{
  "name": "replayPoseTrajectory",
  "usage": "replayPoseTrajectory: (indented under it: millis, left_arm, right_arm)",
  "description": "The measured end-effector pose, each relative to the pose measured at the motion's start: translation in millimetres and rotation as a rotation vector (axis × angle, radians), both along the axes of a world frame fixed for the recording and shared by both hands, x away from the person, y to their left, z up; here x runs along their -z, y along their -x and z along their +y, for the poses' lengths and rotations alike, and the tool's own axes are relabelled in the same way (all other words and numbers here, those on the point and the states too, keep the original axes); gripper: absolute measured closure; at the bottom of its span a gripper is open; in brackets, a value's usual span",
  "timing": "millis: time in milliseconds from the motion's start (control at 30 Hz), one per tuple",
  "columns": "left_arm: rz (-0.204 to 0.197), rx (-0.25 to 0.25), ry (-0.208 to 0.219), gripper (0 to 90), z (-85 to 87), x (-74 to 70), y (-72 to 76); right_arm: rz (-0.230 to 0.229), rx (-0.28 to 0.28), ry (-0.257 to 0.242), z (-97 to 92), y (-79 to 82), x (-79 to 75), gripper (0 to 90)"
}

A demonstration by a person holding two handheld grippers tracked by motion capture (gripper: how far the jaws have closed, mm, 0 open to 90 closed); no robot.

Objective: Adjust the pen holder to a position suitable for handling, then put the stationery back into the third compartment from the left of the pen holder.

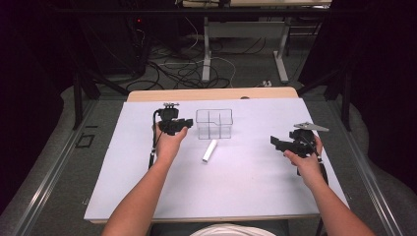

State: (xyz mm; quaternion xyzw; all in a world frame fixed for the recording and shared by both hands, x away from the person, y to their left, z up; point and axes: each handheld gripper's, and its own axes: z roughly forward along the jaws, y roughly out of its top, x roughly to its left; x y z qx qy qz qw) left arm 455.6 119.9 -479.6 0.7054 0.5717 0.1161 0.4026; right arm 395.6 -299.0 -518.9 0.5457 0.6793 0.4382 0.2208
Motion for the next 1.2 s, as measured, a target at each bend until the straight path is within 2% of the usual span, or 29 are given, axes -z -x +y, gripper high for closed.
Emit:
replayPoseTrajectory:
  millis: [167,200,400,567,633,733,800,933,1033,1200]
  left_arm:
    - [0.013,0.012,0.006,54.3,2.3,2.0,4.6]
    - [0.017,0.03,0.002,52.7,3.2,2.1,5.0]
    - [-0.019,0.043,-0.001,45.2,3.9,2.5,12.5]
    - [-0.047,0.069,-0.036,35.6,4.8,6.7,18.0]
    - [-0.043,0.083,-0.055,32.1,5.2,8.4,21.0]
    - [-0.046,0.103,-0.085,30.5,4.9,8.7,24.3]
    - [-0.067,0.117,-0.103,29.7,5.7,7.9,26.1]
    - [-0.083,0.125,-0.123,28.4,6.4,6.5,30.2]
    - [-0.078,0.135,-0.154,27.6,5.1,7.1,33.2]
    - [-0.072,0.169,-0.165,26.3,1.1,10.0,36.8]
  right_arm:
    - [-0.001,0.002,-0.001,0.2,0.0,-0.1,14.1]
    - [-0.001,0.004,-0.002,0.3,0.0,-0.2,14.1]
    - [-0.001,0.001,0.004,0.3,0.3,0.0,14.1]
    - [0.001,0.005,0.0,-0.3,0.1,0.2,14.1]
    - [0.002,0.007,0.001,-0.3,0.0,0.3,14.1]
    - [0.003,0.002,0.003,1.0,0.4,0.2,14.1]
    - [0.003,0.002,0.002,1.4,0.5,0.2,14.1]
    - [0.002,0.002,-0.001,1.1,0.7,-0.3,14.2]
    - [0.002,0.004,0.0,0.7,0.3,-0.3,14.1]
    - [0.0,-0.008,0.006,1.6,-0.6,0.0,14.1]
